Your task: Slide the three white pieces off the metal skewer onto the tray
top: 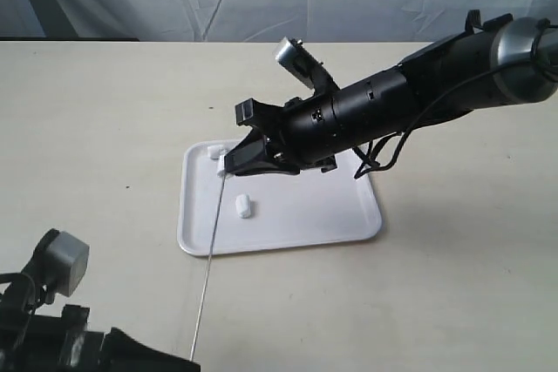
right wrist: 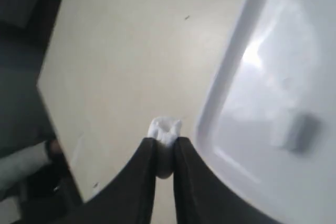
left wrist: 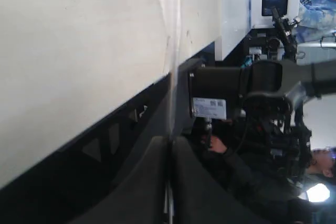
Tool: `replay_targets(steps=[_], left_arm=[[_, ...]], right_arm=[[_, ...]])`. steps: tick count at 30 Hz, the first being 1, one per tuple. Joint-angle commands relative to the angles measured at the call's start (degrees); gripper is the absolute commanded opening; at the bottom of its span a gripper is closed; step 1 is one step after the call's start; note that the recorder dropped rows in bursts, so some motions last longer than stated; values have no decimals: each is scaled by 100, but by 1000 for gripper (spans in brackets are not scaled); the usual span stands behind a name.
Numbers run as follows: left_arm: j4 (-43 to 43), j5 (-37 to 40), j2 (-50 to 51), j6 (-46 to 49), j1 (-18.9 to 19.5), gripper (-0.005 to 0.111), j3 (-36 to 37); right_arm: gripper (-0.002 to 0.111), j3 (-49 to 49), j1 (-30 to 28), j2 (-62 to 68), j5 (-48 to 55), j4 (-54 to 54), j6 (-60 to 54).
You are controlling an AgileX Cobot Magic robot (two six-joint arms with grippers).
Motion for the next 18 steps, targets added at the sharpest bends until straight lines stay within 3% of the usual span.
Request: replay_targets(steps=[1,3,7,10,12,18], left_arm=[[34,-230,-243,-83,-3,0,74],[34,-241,-243,-102,-3,0,-34],[34,-983,-243,-372,-3,0,-554],[34,-2365,-183,-429,-3,0,-962],[34,-2844,-33,-429,-3,0,-1170],[34,-2622,1468,-299,-3,0,-2201]], right_arm=[[12,-22,-11,6,-755,-27,-74],[17,-22,-11,6,-801,-103,-74],[45,-22,-11,6,-753,-415,-42],[46,-22,-22,-33,-776,-404,-42],[46,-22,-22,-178,-766,-404,-42],[46,-22,-22,-1120,-298,-875,20]])
